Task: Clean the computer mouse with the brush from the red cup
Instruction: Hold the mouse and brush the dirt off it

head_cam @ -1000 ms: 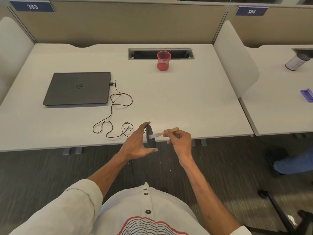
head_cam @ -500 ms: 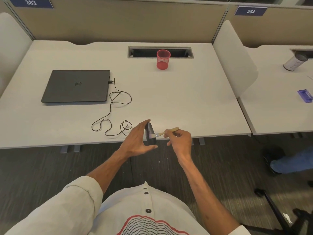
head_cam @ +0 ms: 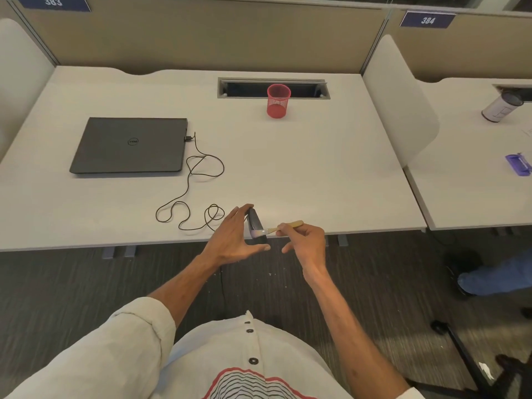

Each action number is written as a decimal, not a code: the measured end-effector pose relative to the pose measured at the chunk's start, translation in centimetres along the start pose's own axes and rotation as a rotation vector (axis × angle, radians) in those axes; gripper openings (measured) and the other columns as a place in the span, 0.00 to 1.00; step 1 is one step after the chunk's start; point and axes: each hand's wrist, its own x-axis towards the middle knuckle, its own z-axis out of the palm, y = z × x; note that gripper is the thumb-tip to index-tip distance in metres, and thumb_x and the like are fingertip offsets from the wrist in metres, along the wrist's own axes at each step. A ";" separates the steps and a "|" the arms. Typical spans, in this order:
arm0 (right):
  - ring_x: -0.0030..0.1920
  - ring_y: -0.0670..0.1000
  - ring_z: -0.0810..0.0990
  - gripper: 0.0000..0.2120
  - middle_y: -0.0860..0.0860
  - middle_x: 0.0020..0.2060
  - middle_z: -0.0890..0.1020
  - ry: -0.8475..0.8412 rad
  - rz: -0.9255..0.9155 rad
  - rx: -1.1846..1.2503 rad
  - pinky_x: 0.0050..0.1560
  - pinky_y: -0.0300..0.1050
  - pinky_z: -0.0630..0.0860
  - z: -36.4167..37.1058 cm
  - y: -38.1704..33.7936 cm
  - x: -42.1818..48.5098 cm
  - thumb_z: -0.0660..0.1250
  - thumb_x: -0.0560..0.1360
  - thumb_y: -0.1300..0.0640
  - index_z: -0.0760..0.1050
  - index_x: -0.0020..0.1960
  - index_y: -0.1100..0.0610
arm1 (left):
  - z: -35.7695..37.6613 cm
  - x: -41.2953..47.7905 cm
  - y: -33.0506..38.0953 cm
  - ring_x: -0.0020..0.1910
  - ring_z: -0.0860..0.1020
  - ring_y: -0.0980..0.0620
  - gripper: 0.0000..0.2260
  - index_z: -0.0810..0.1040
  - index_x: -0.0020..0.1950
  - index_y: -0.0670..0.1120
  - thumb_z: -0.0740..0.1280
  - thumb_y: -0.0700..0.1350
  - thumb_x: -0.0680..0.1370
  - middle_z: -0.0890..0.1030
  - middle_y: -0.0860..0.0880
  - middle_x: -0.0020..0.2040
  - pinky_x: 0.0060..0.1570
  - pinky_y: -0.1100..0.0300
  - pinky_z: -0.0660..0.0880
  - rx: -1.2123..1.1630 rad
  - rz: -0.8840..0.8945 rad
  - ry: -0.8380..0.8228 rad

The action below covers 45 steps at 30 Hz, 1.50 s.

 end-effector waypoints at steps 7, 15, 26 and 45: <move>0.28 0.47 0.85 0.09 0.42 0.47 0.91 0.136 -0.196 -0.129 0.42 0.43 0.83 -0.3 -0.7 -0.2 0.77 0.79 0.46 0.91 0.51 0.50 | 0.4 0.0 -0.8 0.89 0.55 0.43 0.58 0.52 0.89 0.50 0.78 0.72 0.70 0.60 0.49 0.88 0.87 0.41 0.58 0.023 0.022 -0.024; 0.26 0.46 0.84 0.10 0.39 0.47 0.91 0.140 -0.262 -0.193 0.44 0.49 0.84 1.7 -2.5 0.3 0.75 0.81 0.45 0.91 0.51 0.48 | 0.3 0.5 -0.7 0.90 0.51 0.43 0.58 0.51 0.89 0.50 0.80 0.68 0.71 0.57 0.50 0.89 0.86 0.43 0.56 0.069 0.063 -0.019; 0.38 0.40 0.81 0.12 0.40 0.38 0.86 0.125 -0.264 -0.431 0.45 0.43 0.77 1.2 -2.4 0.2 0.75 0.79 0.43 0.89 0.45 0.50 | 0.5 0.8 -0.9 0.90 0.51 0.42 0.57 0.51 0.89 0.49 0.81 0.66 0.71 0.57 0.49 0.89 0.86 0.44 0.54 0.096 0.071 -0.019; 0.42 0.34 0.80 0.10 0.37 0.46 0.88 0.117 -0.352 -0.432 0.50 0.39 0.80 1.4 -3.4 -0.4 0.74 0.81 0.42 0.90 0.51 0.46 | 0.4 0.0 -0.7 0.89 0.53 0.40 0.57 0.53 0.88 0.47 0.82 0.65 0.71 0.58 0.47 0.89 0.87 0.43 0.55 0.099 0.100 0.004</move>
